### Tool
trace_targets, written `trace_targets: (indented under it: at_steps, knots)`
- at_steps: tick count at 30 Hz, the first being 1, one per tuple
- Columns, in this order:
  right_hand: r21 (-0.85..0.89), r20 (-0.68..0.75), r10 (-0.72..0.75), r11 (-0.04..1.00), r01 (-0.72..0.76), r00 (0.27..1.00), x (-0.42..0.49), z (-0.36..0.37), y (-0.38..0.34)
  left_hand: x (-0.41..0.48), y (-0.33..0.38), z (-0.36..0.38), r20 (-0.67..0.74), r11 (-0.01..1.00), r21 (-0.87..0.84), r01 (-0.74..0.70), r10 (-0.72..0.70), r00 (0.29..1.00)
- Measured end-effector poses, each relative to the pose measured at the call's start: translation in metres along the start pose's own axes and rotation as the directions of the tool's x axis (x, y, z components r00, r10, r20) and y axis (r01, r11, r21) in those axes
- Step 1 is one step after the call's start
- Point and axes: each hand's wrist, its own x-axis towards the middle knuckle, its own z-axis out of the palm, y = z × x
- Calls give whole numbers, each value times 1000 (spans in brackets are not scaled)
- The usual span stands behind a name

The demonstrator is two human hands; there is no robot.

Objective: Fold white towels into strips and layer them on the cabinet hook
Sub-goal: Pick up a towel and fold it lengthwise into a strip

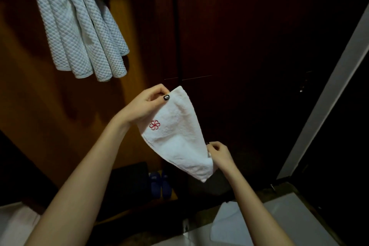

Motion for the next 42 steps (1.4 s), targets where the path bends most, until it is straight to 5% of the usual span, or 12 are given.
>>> trace_targets:
  at_steps: [6, 9, 14, 16, 19, 27, 31, 36, 42]
  knots:
    - [288, 183, 178, 930, -226, 967, -7, 12, 16, -20, -10, -9, -125, 992, -101, 69, -81, 989]
    - [421, 141, 169, 882, -213, 976, -8, 14, 19, -30, -16, -11, -190, 990, -111, 81, -102, 977]
    - [748, 151, 141, 631, -206, 978, -8, -8, 25, -46, -34, -23, -351, 970, -225, 90, -167, 921]
    - [655, 82, 100, 744, -130, 992, -11, -18, 27, -49, -35, -23, -345, 962, -258, 86, -175, 922]
    - [296, -51, -89, 950, 100, 995, -16, -24, 13, -42, -24, -14, -249, 959, -276, 61, -132, 960]
    - [316, 147, -614, 772, 551, 776, -59, -25, -114, -15, 34, 8, 117, 985, 173, -16, -4, 993]
    - [321, 179, -635, 760, 565, 752, -69, -25, -141, -19, 48, 8, 134, 958, 285, -31, -7, 991]
    - [248, 121, -609, 783, 570, 784, -69, -25, -140, -37, 34, 0, 61, 963, 226, 148, -166, 984]
    - [285, 197, -622, 776, 563, 758, -78, -30, -129, -45, 23, 11, -28, 782, 620, 65, -62, 998]
